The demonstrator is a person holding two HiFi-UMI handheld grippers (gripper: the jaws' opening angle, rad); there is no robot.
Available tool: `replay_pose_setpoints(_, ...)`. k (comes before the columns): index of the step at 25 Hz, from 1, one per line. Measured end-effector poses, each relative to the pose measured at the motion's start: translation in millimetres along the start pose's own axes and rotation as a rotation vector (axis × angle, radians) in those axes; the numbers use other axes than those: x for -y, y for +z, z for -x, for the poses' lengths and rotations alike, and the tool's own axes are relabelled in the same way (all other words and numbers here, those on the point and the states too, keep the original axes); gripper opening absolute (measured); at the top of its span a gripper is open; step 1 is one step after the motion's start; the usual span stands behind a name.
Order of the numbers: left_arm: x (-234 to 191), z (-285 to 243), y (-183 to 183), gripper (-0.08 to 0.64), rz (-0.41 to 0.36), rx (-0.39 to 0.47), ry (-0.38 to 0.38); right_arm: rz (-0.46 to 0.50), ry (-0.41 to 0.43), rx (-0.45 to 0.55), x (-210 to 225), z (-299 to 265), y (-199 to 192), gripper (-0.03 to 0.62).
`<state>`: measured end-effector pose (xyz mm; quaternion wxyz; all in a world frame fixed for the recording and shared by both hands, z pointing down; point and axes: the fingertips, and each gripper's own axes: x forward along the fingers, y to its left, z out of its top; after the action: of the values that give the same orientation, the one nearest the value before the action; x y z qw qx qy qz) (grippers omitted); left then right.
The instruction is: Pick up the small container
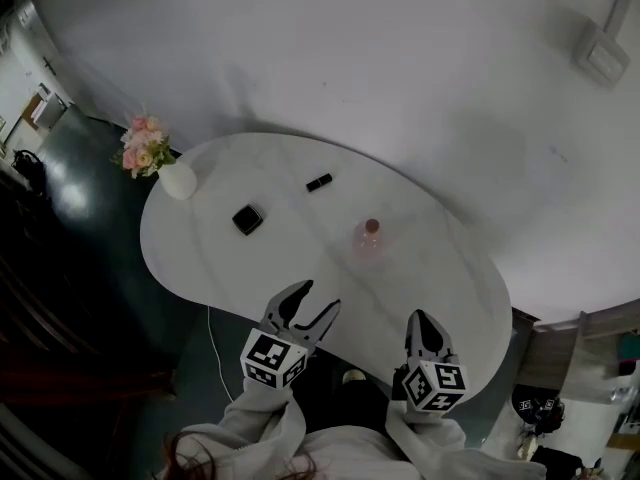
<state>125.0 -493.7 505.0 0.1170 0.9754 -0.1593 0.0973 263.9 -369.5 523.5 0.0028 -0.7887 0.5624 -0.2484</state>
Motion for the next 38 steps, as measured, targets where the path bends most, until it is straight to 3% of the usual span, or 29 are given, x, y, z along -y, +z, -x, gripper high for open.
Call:
replay_pose_setpoints(15, -21.6, -112.9, 1.9, 0.253, -0.078, -0.093, -0.224, -0.049, -0.193, -0.005, 19.3, -27.8, 8.6, 0.049)
replay_pose_setpoints(24, -25.2, -164.1, -14.8, 0.253, -0.145, -0.148, -0.259, -0.098, -0.314, -0.025, 39.9, -23.6, 5.5, 0.049)
replay_pose_setpoints(33, -23.6, -204.5, -24.5, 0.254, -0.169, -0.168, -0.332, -0.139, -0.377, -0.050, 52.9, -41.3, -2.5, 0.049)
replay_pose_setpoints(38, -25.3, -211.8, -27.5, 0.253, -0.178, -0.154, -0.335, -0.151, -0.403, -0.057, 56.9, -44.0, -5.8, 0.049)
